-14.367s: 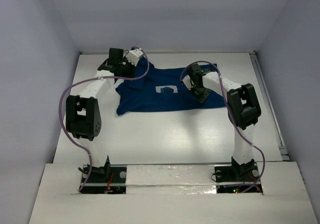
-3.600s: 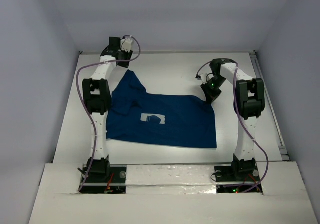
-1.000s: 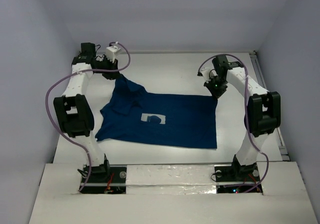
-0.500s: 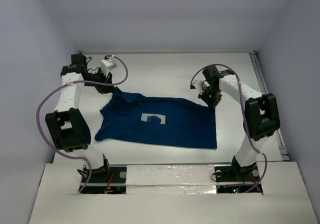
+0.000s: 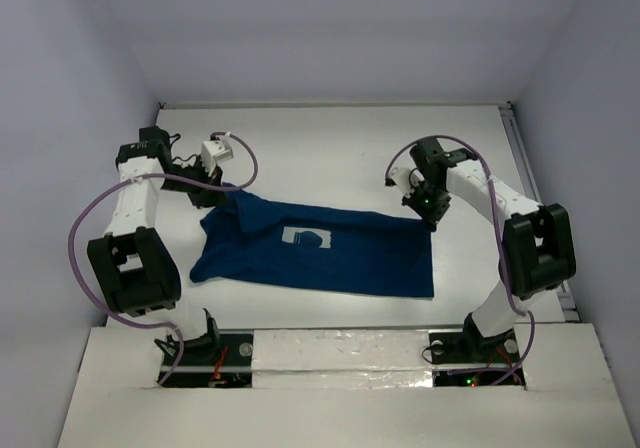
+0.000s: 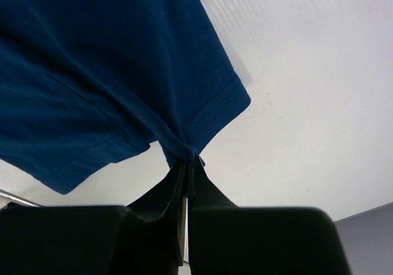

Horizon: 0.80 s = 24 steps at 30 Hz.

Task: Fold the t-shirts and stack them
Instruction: Fold the other side of the tshirt into a rectangle

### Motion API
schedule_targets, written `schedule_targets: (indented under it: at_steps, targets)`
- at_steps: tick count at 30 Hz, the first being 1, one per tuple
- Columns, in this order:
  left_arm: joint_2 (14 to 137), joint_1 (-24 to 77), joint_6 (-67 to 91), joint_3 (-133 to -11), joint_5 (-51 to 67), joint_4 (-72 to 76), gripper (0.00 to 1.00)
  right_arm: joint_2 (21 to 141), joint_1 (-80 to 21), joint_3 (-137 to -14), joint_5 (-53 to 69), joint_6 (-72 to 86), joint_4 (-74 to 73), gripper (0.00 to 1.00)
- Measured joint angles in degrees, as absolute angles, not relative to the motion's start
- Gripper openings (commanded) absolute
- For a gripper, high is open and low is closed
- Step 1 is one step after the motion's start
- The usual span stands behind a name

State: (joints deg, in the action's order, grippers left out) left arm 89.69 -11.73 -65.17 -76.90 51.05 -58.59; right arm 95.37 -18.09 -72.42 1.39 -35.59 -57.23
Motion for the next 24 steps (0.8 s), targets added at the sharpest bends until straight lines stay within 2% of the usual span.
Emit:
schedule_targets:
  at_steps: [14,24]
  targets:
    - [86.8,-17.52,-71.29,-74.98,50.33,-62.24,0.0,94.17,-19.22,-66.65,0.99,-35.83,-57.63,0.0]
    - [80.07,-18.11,-74.61,-69.23,47.99,-63.05,0.0,92.92,-20.34,-65.82,1.02,-36.29,-58.11,0.0]
